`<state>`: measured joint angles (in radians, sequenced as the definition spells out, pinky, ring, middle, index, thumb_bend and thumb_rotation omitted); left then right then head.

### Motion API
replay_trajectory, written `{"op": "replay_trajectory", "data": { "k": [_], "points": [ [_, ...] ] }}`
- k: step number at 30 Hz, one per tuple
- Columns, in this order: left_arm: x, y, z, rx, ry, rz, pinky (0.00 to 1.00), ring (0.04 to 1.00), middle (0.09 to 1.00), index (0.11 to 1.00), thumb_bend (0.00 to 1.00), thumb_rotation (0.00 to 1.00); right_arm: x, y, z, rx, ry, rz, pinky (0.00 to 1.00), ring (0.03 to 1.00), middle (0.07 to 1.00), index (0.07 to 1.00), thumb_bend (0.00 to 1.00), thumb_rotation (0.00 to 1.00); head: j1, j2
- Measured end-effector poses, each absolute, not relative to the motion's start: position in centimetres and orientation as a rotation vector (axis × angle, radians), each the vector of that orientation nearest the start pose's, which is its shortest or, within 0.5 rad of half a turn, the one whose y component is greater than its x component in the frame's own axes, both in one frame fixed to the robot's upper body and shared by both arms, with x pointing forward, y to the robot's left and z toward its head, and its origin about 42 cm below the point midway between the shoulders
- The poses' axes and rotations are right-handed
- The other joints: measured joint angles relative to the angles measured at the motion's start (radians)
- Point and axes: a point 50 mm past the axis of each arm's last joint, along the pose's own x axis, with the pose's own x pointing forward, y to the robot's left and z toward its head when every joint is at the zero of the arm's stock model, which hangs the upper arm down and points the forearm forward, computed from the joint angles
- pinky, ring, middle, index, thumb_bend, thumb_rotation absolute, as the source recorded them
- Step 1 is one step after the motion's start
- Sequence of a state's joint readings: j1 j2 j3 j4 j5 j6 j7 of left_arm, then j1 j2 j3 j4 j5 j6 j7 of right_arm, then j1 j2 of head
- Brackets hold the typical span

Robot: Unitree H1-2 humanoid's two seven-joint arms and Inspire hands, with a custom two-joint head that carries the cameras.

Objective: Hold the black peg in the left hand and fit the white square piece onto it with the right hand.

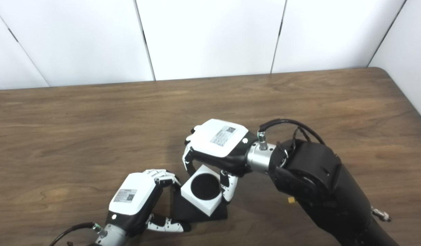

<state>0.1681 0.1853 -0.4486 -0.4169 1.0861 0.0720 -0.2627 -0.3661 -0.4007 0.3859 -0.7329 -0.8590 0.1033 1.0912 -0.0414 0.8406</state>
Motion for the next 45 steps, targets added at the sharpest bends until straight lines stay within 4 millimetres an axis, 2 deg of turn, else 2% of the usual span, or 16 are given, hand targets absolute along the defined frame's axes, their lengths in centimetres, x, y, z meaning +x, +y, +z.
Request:
{"op": "replay_trajectory", "data": {
  "k": [2,8,13,18,23,30,32,35,38,40,42,45],
  "points": [
    [19.9,14.7,14.2,1.173,-0.213,-0.475,0.82,0.794,0.731,0.485,0.52,0.05,26.2,-16.5,29.3,-1.553,-0.395,0.915,0.97,0.911,0.796,0.656,0.94,0.35,0.000,0.000],
    [19.9,14.7,14.2,1.174,-0.213,-0.475,0.82,0.795,0.731,0.485,0.52,0.05,26.2,-16.6,29.3,-1.560,-0.372,0.926,0.98,0.928,0.820,0.685,0.97,0.45,0.000,0.000],
    [19.9,14.7,14.2,1.175,-0.212,-0.476,0.82,0.798,0.734,0.485,0.52,0.05,26.3,-16.8,29.4,-1.564,-0.358,0.921,0.98,0.932,0.824,0.688,0.99,0.48,0.002,0.000],
    [20.0,14.6,14.2,1.176,-0.212,-0.478,0.82,0.796,0.733,0.485,0.52,0.05,26.6,-17.2,29.8,-1.566,-0.353,0.896,0.96,0.941,0.859,0.758,0.99,0.49,0.002,0.000],
    [20.0,14.6,14.2,1.177,-0.213,-0.478,0.82,0.793,0.731,0.485,0.52,0.05,27.0,-17.7,30.2,-1.561,-0.321,0.856,0.99,0.972,0.915,0.871,1.00,0.51,0.003,-0.003],
    [20.0,14.7,14.2,1.185,-0.215,-0.477,0.80,0.782,0.728,0.493,0.52,0.07,26.7,-18.1,30.8,-1.557,-0.324,0.821,0.99,0.983,0.930,0.909,1.00,0.53,0.003,-0.008],
    [20.1,14.7,14.2,1.197,-0.218,-0.473,0.81,0.773,0.741,0.680,0.82,0.24,26.8,-18.2,30.9,-1.556,-0.321,0.811,0.98,0.980,0.925,0.907,1.00,0.53,0.003,-0.008],
    [20.0,14.7,14.2,1.218,-0.224,-0.459,0.84,0.796,0.800,0.849,0.97,0.42,26.9,-18.5,31.0,-1.551,-0.319,0.793,0.98,0.977,0.919,0.904,1.00,0.52,0.003,-0.012],
    [19.9,14.7,14.1,1.235,-0.220,-0.453,0.89,0.837,0.856,0.932,1.00,0.57,26.9,-18.7,31.1,-1.546,-0.314,0.784,0.97,0.975,0.912,0.901,1.00,0.53,0.005,-0.012],
    [19.7,14.7,13.9,1.241,-0.211,-0.457,0.90,0.860,0.882,0.963,1.00,0.64,26.9,-18.9,31.0,-1.544,-0.309,0.780,0.97,0.972,0.910,0.899,1.00,0.53,0.005,-0.014],
    [19.5,14.7,13.7,1.230,-0.194,-0.462,0.93,0.882,0.909,0.986,1.00,0.67,26.9,-19.0,31.0,-1.542,-0.304,0.776,0.97,0.970,0.909,0.897,1.00,0.53,0.005,-0.017],
    [19.4,14.8,13.7,1.197,-0.164,-0.480,0.98,0.938,0.960,0.999,1.00,0.66,26.8,-19.1,30.9,-1.542,-0.301,0.775,0.97,0.969,0.908,0.893,0.99,0.52,0.009,-0.018]
  ]
}}
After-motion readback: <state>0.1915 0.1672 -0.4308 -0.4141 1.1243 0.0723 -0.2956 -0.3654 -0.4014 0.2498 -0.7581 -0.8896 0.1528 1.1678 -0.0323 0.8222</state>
